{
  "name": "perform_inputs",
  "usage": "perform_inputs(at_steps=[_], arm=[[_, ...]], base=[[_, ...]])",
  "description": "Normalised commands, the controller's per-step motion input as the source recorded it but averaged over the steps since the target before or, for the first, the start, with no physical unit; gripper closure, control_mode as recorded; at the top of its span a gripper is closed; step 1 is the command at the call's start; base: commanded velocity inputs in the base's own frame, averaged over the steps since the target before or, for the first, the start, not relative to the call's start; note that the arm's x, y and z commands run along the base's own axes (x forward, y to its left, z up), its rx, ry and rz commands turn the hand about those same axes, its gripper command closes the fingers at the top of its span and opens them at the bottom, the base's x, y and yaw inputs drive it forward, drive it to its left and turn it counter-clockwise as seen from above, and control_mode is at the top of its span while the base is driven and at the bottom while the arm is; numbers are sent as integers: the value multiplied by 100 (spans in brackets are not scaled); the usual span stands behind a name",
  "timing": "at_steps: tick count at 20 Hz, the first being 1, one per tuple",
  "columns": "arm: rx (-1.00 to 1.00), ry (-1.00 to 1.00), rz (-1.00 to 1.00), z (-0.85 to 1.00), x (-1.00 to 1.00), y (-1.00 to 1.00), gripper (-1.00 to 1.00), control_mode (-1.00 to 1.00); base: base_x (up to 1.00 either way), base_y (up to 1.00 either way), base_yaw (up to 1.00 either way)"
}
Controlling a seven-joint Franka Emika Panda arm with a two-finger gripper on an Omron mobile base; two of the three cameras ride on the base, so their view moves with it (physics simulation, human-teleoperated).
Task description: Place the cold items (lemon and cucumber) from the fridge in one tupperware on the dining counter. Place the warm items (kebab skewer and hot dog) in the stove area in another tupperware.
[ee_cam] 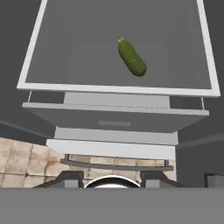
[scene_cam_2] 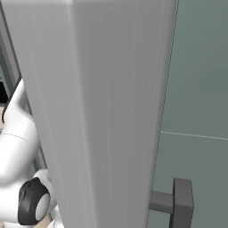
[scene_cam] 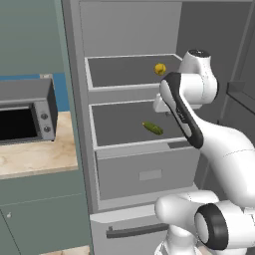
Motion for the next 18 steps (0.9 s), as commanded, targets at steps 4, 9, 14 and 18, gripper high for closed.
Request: perform_inputs(at_steps=[4,9,14,18], arm=[[0,-14,0,-9,-11,-4,-100,-100],[-2,-38,0,-34,-33,-17,-100,-100],[-15,-7,0,-28,-1,0,-100,-100],[-8,1,5,-15,12,-7,-100,-100]], base=[[0,0,0],[0,0,0],[0,0,0],[0,0,0]])
